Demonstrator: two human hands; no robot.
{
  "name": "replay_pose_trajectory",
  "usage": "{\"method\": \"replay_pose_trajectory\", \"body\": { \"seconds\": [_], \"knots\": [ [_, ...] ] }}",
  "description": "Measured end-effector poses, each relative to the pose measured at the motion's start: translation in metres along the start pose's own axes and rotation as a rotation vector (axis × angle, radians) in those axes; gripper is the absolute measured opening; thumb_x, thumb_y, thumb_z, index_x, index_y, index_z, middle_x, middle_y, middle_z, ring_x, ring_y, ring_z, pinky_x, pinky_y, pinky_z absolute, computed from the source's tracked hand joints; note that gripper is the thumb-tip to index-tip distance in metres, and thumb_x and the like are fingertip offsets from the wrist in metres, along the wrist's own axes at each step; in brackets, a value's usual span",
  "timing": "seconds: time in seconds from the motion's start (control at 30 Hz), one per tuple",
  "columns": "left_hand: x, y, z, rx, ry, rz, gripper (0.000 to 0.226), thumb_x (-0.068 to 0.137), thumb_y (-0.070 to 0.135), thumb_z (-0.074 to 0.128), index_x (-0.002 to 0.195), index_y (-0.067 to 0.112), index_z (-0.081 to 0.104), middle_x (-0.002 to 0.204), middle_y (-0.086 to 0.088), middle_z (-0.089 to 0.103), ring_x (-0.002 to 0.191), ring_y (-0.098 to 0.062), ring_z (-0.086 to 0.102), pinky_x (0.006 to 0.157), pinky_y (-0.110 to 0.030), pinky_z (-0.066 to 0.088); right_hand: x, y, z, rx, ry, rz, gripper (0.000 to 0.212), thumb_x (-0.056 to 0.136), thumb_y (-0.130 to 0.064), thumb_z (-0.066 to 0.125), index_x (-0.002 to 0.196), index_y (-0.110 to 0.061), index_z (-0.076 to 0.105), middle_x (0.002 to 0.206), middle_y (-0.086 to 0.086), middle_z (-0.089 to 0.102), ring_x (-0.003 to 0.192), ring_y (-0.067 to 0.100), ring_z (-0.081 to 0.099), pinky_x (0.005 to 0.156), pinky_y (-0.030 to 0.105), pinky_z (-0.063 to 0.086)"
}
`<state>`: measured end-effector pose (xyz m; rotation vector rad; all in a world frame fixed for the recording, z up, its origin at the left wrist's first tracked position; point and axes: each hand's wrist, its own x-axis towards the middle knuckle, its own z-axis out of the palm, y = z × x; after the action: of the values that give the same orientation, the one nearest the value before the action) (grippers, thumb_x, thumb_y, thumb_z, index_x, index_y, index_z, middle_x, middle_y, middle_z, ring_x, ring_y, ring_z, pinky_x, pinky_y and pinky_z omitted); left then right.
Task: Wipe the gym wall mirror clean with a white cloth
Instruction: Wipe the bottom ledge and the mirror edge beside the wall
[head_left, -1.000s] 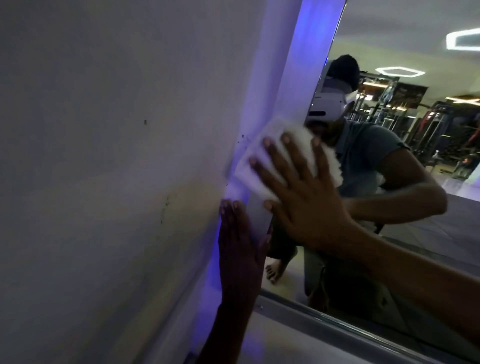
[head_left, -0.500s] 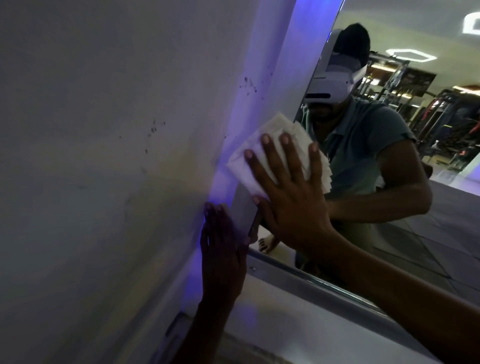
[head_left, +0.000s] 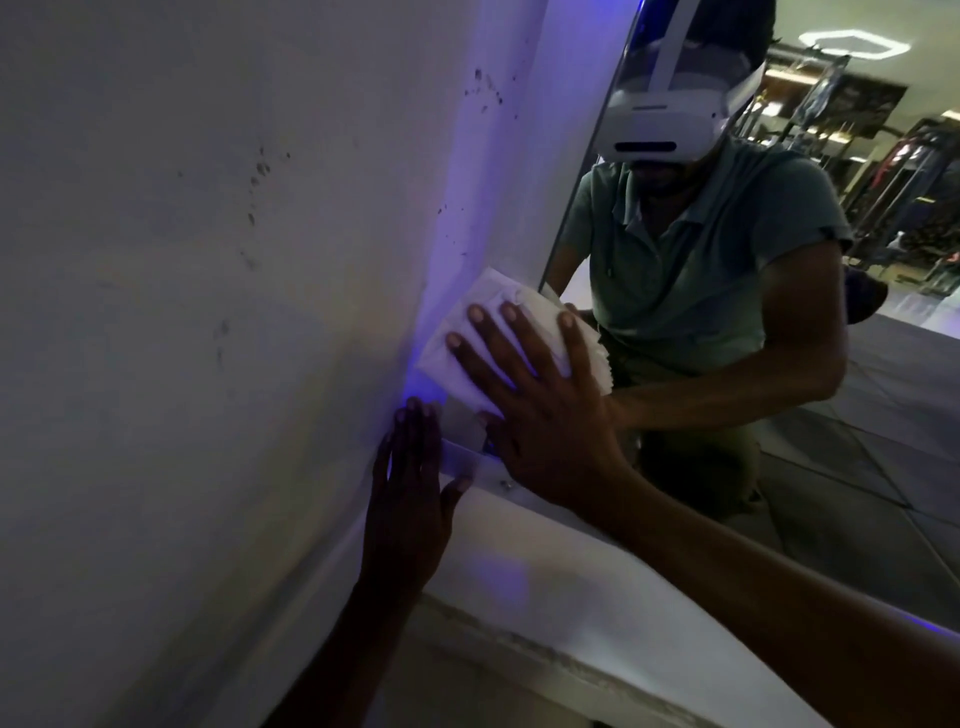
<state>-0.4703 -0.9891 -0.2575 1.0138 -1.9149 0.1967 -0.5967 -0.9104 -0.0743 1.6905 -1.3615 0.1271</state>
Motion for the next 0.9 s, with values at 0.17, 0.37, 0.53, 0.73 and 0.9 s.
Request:
{"method": "replay_pose_trajectory", "body": {
  "seconds": [0.17, 0.37, 0.53, 0.73, 0.9],
  "knots": [
    [0.001, 0.004, 0.000, -0.017, -0.006, -0.031, 0.074, 0.108, 0.048, 0.035, 0.163, 0.000, 0.022, 0.168, -0.023, 0.030, 0.155, -0.033, 0.035, 0.122, -0.046, 0.030, -0.009, -0.011, 0.005, -0.001, -0.012, 0.077, 0.083, 0.096, -0.039, 0.055, 0.169, -0.024, 0.018, 0.177, 0.008, 0.006, 0.163, 0.032, -0.005, 0.126, 0.063, -0.012],
    [0.000, -0.005, -0.004, -0.069, -0.002, 0.025, 0.077, 0.107, 0.050, 0.044, 0.162, 0.001, 0.026, 0.167, -0.024, 0.032, 0.155, -0.034, 0.034, 0.124, -0.045, 0.029, -0.025, -0.013, 0.014, 0.007, -0.057, -0.048, 0.082, 0.099, -0.038, 0.056, 0.169, -0.020, 0.018, 0.177, 0.010, 0.009, 0.164, 0.035, 0.002, 0.127, 0.064, -0.009],
    [-0.005, -0.021, -0.011, -0.097, -0.053, 0.107, 0.080, 0.103, 0.047, 0.048, 0.162, -0.002, 0.023, 0.169, -0.019, 0.026, 0.155, -0.032, 0.032, 0.125, -0.040, 0.024, -0.033, -0.010, 0.013, 0.046, -0.007, -0.012, 0.076, 0.102, -0.037, 0.053, 0.169, -0.021, 0.019, 0.177, 0.007, 0.008, 0.164, 0.031, 0.003, 0.128, 0.061, -0.008],
    [-0.009, -0.024, -0.022, -0.113, -0.113, 0.113, 0.080, 0.105, 0.048, 0.044, 0.164, 0.001, 0.018, 0.171, -0.016, 0.024, 0.157, -0.028, 0.027, 0.125, -0.042, 0.027, -0.038, -0.024, 0.023, 0.027, -0.003, 0.010, 0.082, 0.099, -0.033, 0.060, 0.169, -0.023, 0.018, 0.177, 0.010, 0.010, 0.163, 0.037, 0.006, 0.127, 0.065, -0.007],
    [-0.008, -0.024, -0.020, -0.107, -0.141, 0.126, 0.081, 0.105, 0.050, 0.043, 0.165, 0.003, 0.017, 0.173, -0.014, 0.020, 0.159, -0.028, 0.025, 0.126, -0.042, 0.027, -0.039, -0.016, 0.023, -0.025, 0.006, 0.025, 0.066, 0.108, -0.036, 0.043, 0.169, -0.023, 0.021, 0.176, 0.011, 0.017, 0.162, 0.038, 0.015, 0.128, 0.063, -0.006]
  ]
}}
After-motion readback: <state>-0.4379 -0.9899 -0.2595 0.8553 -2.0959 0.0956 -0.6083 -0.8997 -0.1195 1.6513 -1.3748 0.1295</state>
